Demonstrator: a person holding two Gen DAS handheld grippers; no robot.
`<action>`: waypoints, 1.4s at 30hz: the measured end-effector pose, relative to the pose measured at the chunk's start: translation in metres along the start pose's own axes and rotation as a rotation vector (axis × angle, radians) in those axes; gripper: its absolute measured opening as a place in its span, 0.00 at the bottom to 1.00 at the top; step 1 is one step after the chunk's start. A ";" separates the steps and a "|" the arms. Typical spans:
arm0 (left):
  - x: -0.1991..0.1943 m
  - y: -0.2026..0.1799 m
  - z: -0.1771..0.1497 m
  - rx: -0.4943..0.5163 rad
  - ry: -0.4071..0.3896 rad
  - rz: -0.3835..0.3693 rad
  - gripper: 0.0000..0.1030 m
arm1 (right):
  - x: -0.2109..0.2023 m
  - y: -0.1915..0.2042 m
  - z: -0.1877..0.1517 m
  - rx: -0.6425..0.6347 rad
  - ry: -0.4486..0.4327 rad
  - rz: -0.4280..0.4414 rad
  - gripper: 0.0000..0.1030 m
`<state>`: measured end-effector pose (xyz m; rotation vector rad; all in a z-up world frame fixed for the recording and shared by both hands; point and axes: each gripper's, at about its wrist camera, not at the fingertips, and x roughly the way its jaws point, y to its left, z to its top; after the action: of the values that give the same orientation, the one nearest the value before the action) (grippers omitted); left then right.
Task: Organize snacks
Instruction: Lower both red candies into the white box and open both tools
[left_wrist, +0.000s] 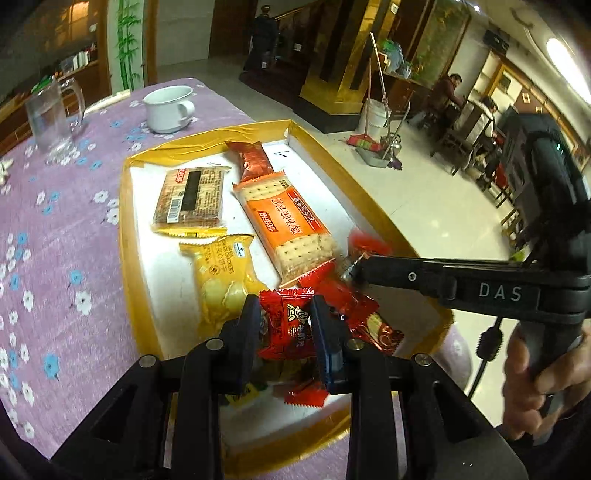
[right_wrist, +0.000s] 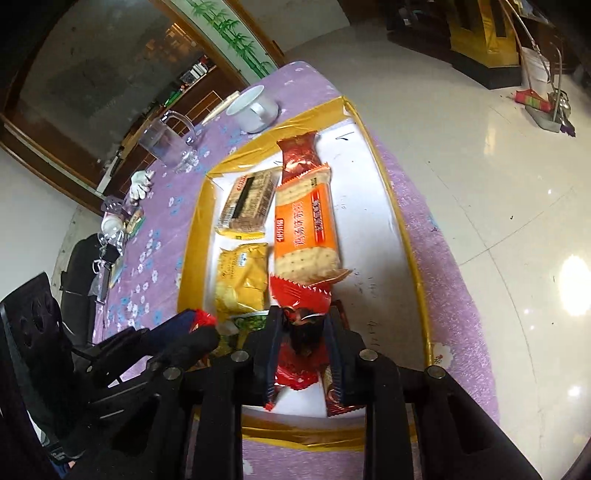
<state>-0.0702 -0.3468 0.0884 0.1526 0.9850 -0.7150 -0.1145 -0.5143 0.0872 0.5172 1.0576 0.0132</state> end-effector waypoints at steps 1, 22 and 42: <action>0.003 -0.003 0.000 0.016 -0.001 0.012 0.24 | 0.001 -0.001 0.001 -0.001 0.000 -0.004 0.18; 0.019 -0.023 -0.005 0.202 0.000 0.162 0.25 | 0.018 -0.001 0.008 -0.018 0.039 -0.027 0.18; 0.021 -0.035 -0.005 0.266 -0.012 0.170 0.25 | 0.010 -0.006 0.001 0.006 0.030 -0.051 0.20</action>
<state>-0.0880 -0.3816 0.0749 0.4592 0.8509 -0.6871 -0.1098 -0.5173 0.0770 0.4966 1.1006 -0.0272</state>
